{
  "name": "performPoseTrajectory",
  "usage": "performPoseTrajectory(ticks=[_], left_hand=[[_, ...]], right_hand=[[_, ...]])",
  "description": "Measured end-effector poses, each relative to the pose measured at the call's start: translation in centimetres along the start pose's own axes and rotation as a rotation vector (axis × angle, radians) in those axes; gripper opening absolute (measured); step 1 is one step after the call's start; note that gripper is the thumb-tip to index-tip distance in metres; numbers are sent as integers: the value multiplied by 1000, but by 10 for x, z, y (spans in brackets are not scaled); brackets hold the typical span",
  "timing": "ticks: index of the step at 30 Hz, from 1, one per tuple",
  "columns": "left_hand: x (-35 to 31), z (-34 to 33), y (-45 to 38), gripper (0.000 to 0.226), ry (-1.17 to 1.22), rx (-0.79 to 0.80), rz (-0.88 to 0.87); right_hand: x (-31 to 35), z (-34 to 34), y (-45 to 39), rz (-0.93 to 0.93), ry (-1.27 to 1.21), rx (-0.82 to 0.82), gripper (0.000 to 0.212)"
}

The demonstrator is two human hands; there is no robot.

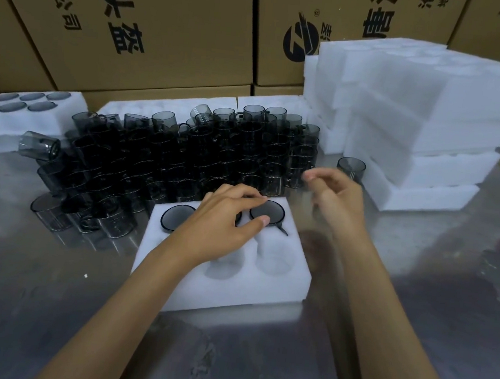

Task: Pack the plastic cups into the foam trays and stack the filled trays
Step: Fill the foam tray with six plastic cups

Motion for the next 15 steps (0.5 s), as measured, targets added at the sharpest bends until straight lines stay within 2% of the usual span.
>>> performPoseTrajectory(ticks=[2, 4, 7, 10, 15], left_hand=[[0, 0, 0, 43, 16, -5, 6], [0, 0, 0, 43, 31, -6, 11], [-1, 1, 1, 43, 45, -3, 16], [-2, 1, 1, 42, 47, 3, 19], [-3, 3, 4, 36, 120, -22, 30]], right_hand=[[-2, 11, -6, 101, 155, -164, 22], [-8, 18, -8, 135, 330, -208, 28], [-23, 21, -9, 73, 433, -222, 29], [-33, 19, -10, 45, 469, -204, 23], [-28, 19, -6, -8, 353, -261, 14]])
Point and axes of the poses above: each hand's wrist, its own y-axis away from the middle knuckle, its own z-axis out of the back of the hand, x = y × z, the point moved 3 cm from there along -y, towards the middle knuckle, and after that the axes turned 2 degrees about -x, right-handed, at the moved point
